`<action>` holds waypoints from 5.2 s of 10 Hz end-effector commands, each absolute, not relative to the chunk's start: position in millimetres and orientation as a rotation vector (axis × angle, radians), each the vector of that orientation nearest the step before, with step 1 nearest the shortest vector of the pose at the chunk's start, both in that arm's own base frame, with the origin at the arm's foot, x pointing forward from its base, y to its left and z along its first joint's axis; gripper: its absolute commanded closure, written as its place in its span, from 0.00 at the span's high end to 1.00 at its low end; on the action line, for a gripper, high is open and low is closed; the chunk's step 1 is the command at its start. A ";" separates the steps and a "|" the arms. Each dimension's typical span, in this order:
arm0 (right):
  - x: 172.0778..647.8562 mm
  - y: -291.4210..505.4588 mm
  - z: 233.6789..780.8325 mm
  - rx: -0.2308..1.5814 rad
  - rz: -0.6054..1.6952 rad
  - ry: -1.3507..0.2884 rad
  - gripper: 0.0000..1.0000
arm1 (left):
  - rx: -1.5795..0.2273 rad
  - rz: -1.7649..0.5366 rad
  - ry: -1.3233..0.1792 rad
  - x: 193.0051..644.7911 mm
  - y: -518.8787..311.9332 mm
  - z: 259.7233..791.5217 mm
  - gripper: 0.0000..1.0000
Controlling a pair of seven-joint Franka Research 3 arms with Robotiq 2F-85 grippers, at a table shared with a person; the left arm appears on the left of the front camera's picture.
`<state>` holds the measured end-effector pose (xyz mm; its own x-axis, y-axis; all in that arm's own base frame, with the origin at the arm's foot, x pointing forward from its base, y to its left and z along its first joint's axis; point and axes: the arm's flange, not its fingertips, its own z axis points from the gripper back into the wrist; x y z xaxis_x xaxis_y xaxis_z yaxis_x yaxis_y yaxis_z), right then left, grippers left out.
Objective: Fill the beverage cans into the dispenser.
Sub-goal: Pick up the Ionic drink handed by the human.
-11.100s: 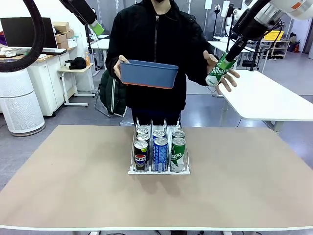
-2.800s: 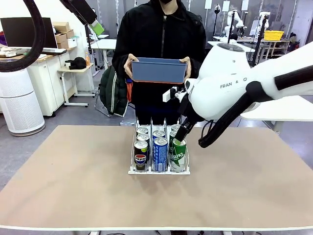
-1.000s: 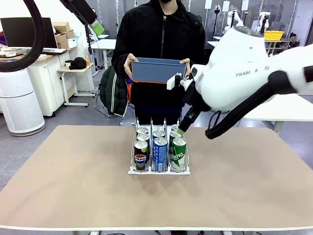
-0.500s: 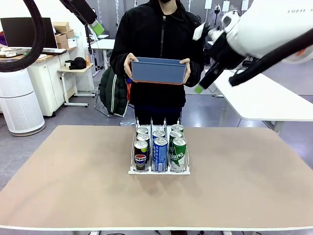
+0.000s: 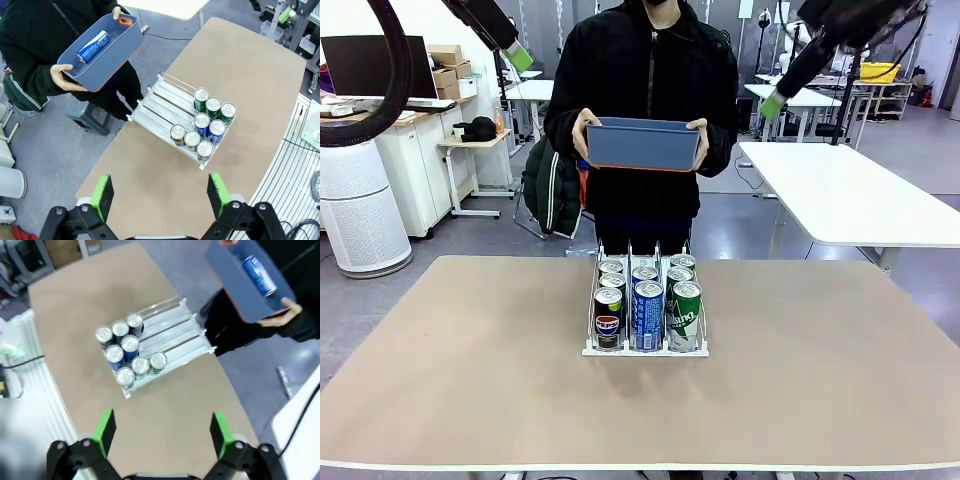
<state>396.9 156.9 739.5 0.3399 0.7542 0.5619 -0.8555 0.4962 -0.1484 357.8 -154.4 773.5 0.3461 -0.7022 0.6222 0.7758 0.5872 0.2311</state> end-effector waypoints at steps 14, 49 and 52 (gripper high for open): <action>429.7 121.6 800.0 0.264 0.918 -0.770 1.00 | -0.124 -0.966 -0.746 358.3 -154.0 772.6 1.00; 406.5 69.1 780.2 0.329 1.018 -0.775 1.00 | -0.124 -0.966 -0.746 358.3 -154.0 772.6 1.00; 406.5 69.1 780.2 0.329 1.018 -0.775 1.00 | -0.124 -0.966 -0.746 358.3 -154.0 772.6 1.00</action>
